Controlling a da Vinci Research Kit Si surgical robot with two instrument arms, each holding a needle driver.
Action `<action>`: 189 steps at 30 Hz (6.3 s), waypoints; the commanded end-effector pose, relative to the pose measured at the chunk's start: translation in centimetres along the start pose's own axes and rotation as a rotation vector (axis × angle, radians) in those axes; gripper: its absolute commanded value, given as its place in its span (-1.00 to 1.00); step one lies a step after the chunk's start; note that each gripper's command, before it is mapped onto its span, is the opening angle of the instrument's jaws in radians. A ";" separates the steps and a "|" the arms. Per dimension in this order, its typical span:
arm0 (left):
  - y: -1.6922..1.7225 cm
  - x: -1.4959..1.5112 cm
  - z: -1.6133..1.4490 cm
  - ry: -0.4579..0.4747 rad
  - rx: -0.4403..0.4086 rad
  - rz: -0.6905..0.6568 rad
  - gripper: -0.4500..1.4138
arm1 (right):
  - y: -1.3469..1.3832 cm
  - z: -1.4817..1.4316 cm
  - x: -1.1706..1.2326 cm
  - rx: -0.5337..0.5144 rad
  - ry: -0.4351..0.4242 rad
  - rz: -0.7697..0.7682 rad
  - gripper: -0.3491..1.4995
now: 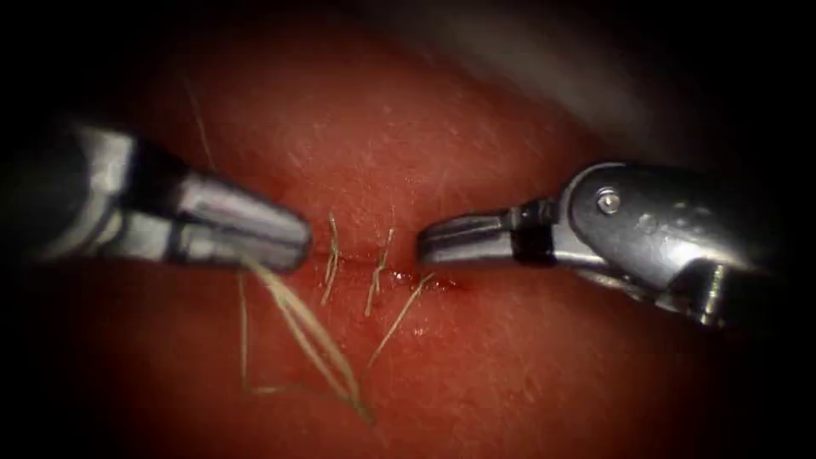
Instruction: Wound Closure
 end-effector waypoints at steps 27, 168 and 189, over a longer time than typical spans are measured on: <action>-0.82 -0.59 0.96 0.077 0.067 -0.024 -0.89 | -0.33 0.66 -0.35 0.008 0.041 -0.038 -1.00; 0.51 -0.86 1.74 0.584 0.116 0.193 -0.89 | -0.11 -0.12 -0.63 -0.392 0.430 0.428 0.02; 0.70 -0.88 1.82 0.561 0.071 0.156 -0.89 | -0.06 -0.29 -1.53 -0.538 0.427 0.985 0.09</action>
